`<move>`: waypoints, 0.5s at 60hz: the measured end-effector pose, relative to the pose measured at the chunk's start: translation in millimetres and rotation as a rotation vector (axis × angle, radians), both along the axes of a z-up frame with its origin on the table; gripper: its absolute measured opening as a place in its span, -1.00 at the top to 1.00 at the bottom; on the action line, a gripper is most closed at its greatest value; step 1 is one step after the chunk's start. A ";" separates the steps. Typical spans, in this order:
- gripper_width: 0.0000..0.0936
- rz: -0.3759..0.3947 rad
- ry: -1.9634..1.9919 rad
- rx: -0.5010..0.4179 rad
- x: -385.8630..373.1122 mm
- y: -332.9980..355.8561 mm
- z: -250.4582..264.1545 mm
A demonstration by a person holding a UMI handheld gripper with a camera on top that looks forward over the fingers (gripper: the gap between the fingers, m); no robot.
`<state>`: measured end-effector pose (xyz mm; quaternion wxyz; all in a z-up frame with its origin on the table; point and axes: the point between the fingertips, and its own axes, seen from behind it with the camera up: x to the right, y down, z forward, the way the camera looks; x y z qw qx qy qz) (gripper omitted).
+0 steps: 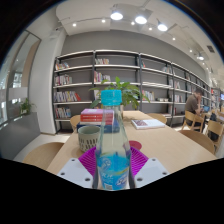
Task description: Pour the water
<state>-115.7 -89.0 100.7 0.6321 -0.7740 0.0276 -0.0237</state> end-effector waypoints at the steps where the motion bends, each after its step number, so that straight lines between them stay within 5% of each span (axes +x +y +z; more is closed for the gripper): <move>1: 0.16 0.002 -0.006 0.002 -0.3 0.4 0.4; 30: 0.22 0.040 -0.380 -0.113 51.7 61.8 22.8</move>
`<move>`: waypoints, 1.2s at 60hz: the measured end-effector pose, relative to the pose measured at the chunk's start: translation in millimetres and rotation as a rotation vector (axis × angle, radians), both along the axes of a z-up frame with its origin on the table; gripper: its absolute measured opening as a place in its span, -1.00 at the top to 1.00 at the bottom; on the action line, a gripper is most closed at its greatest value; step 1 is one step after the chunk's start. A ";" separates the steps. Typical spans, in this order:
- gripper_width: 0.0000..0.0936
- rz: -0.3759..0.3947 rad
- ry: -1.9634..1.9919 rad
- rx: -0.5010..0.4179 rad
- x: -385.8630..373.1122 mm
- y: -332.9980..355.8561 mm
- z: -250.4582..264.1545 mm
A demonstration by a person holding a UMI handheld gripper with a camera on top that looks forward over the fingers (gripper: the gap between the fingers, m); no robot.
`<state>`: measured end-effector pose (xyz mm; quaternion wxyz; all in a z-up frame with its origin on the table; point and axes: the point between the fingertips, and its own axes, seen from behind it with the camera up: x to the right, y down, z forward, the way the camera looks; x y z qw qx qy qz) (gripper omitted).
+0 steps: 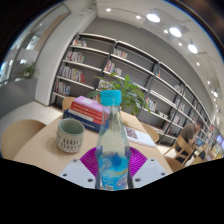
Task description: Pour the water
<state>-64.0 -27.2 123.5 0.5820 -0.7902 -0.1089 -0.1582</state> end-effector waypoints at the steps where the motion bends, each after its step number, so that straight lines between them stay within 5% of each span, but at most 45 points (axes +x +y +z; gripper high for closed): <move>1: 0.22 0.006 -0.039 -0.011 4.1 5.3 1.8; 26: 0.22 0.317 -1.070 -0.224 13.5 119.3 30.7; 51: 0.22 0.566 -1.826 -0.116 -41.3 151.5 39.3; 72: 0.22 0.510 -1.756 -0.111 -43.1 151.8 42.7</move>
